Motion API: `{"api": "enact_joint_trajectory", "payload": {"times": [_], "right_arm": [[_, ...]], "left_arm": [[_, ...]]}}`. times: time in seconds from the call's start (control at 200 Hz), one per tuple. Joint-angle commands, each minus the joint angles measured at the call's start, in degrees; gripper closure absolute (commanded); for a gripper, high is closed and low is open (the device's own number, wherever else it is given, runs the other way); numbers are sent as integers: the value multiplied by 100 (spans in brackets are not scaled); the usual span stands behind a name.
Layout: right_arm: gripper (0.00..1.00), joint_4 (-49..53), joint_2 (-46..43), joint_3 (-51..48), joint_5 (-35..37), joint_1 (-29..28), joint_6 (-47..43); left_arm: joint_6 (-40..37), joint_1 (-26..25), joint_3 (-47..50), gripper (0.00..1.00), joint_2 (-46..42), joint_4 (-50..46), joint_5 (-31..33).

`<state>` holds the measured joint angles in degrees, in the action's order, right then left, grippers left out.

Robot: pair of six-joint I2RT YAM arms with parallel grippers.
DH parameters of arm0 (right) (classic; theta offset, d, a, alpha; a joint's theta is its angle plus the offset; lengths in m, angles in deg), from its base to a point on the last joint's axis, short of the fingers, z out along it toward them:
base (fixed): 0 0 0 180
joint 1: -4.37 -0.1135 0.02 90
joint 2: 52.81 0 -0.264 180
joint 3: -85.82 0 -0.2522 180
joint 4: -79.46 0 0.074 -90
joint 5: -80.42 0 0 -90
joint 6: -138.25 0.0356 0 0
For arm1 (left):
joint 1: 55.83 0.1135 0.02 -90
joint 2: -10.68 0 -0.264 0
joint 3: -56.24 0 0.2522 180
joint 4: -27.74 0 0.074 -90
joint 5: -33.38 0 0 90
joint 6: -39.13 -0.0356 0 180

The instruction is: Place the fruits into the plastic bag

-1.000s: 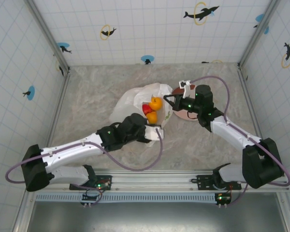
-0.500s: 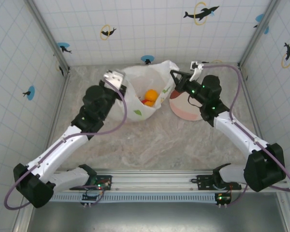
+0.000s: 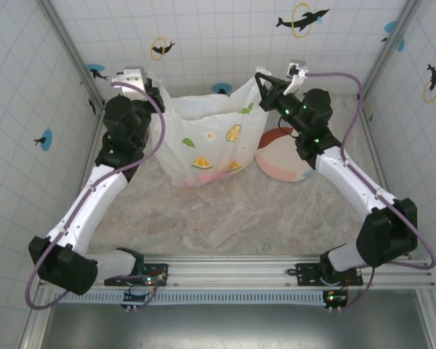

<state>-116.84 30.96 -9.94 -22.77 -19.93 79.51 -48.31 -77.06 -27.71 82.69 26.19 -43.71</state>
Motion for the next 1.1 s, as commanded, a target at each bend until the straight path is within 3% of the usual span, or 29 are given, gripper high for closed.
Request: {"api": "enact_joint_trajectory", "payload": {"times": [0.0,0.365,0.796,1.096], "right_arm": [[100,-341,239,478,2,82,-61],[100,-318,875,1147,-289,160,114],[100,-4,1071,790,-686,318,134],[79,298,1069,681,-1020,441,143]], "left_arm": [[278,86,-341,100,212,238,-123],[338,128,-545,100,546,260,-269],[582,128,561,100,257,235,-734],[495,129,687,68,48,-40,-1000]]}}
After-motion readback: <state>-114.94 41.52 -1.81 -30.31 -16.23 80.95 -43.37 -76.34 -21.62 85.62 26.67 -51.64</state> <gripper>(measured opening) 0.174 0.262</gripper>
